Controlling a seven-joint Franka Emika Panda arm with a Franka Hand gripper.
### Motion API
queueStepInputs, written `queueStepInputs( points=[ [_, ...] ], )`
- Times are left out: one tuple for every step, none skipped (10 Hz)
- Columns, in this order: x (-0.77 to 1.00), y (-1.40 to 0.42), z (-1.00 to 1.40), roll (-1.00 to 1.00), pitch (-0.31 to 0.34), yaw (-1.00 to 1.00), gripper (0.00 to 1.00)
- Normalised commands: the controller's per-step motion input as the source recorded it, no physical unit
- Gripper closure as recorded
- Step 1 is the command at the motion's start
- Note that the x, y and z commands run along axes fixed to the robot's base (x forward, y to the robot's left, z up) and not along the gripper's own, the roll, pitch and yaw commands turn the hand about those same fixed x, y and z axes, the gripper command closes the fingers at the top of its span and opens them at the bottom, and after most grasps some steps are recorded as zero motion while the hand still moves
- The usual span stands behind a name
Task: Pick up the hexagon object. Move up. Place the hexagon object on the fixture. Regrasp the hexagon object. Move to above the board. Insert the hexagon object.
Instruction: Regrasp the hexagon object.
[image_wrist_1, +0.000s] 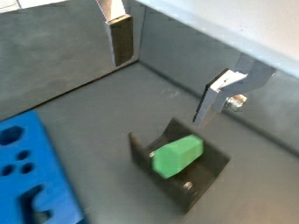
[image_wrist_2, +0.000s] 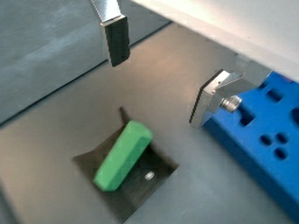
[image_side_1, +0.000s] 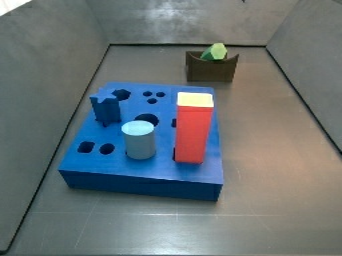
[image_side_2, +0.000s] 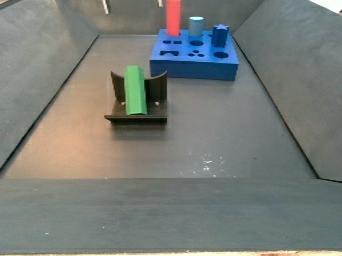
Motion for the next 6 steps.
queueStepInputs(
  points=[
    [-0.02, -0.02, 0.0, 1.0, -0.015, 0.03, 0.0],
    [-0.02, -0.02, 0.01, 1.0, -0.013, 0.03, 0.0],
    [-0.01, -0.02, 0.01, 1.0, -0.007, 0.03, 0.0],
    [0.01, -0.02, 0.0, 1.0, 0.0, 0.03, 0.0],
    [0.03, -0.02, -0.01, 1.0, 0.01, 0.03, 0.0],
    [0.03, -0.02, -0.01, 1.0, 0.021, 0.04, 0.0]
  ],
)
